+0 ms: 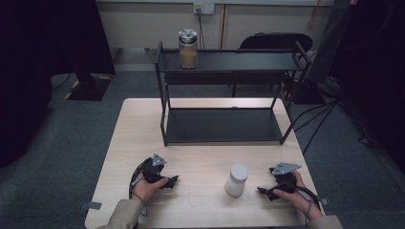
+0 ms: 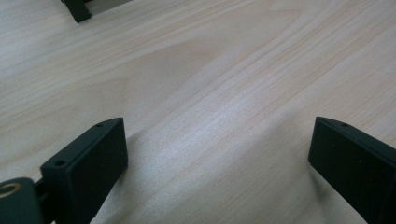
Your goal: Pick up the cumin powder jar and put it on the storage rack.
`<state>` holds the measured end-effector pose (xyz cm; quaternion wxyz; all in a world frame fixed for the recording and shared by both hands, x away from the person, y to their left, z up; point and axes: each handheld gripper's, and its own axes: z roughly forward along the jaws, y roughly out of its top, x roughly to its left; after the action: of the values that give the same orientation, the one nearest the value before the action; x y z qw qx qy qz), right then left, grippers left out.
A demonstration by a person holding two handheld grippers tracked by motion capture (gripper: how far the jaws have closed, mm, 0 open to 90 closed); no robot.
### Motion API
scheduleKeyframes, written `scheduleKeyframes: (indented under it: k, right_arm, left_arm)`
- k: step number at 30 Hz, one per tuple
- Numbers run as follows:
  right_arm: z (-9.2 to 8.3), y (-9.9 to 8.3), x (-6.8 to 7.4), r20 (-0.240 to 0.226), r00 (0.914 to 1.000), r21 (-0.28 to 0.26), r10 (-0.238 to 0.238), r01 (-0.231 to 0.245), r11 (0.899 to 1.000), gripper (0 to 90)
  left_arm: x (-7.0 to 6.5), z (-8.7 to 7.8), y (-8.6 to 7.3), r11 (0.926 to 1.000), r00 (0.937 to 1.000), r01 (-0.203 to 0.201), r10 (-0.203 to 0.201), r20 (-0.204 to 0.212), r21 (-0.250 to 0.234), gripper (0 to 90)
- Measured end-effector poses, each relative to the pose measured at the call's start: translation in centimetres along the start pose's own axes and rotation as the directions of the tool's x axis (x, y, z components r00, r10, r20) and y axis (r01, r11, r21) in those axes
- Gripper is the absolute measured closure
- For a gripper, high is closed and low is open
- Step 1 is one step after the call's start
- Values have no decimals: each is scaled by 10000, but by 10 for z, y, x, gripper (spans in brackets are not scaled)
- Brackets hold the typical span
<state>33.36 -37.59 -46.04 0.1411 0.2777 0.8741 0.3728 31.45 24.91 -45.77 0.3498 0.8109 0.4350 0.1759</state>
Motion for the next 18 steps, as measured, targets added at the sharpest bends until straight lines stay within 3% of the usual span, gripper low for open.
scheduleKeyframes:
  k: [9,18]
  right_arm:
    - [0,0,0,1,10000,-1,-4,4,10000,0]
    - [0,0,0,1,10000,1,0,0,10000,0]
  left_arm:
    - [-4,0,0,9994,9993,-325,326,-169,92,35]
    - [-5,2,-7,9993,9994,-319,316,-151,-202,2]
